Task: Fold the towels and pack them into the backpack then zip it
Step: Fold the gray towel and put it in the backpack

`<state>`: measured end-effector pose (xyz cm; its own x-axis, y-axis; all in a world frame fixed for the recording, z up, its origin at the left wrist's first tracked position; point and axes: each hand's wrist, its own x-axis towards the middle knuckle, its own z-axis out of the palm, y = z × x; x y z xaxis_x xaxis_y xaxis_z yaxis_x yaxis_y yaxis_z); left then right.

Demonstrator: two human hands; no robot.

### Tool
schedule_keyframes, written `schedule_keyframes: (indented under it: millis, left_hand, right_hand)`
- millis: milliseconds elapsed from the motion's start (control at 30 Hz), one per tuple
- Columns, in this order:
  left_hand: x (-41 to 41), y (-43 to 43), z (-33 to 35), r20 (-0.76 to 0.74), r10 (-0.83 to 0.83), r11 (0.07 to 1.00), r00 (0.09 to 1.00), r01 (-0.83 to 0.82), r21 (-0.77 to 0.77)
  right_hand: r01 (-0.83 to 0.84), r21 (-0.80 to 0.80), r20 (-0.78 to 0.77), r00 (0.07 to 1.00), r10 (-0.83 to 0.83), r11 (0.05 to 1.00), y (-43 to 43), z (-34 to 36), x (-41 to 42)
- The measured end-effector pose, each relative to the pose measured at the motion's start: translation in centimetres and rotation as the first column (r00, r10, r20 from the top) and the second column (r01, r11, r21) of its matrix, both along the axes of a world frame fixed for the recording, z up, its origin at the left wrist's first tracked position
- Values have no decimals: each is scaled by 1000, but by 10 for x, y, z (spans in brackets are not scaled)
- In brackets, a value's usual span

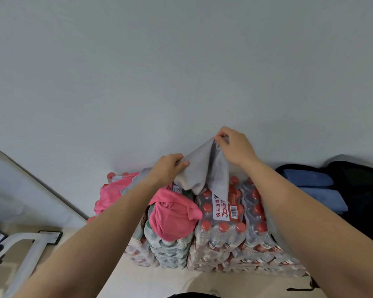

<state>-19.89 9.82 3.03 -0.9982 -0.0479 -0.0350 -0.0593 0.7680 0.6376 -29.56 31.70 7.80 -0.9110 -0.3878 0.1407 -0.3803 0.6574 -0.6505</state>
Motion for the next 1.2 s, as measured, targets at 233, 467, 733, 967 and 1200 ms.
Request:
schedule_keyframes:
  millis: [233,467,733,967,1200]
  left_hand:
    - [6,-60,8,-43,204,977,978,-207,-61]
    - [-14,-81,90,-367,325,946,872,-301,123]
    - [-17,-37,86,-242,62,986,968,-21,167]
    - [-12,-18,60,-198,-9,976,980,52,212]
    - [-4,-21,48,-180,25,979,983,13,205]
  right_hand:
    - [297,-100,-191,931,-311,950,9,33,-15]
    - [381,-133,-193,895,-401,915,5,26,-8]
    - [-19,-133,-61,998,11,991,-37,23,13]
    - [-263,21,53,964,262,964,-52,11,23]
    - [-172,35,45,984,170,985,-49,3,23]
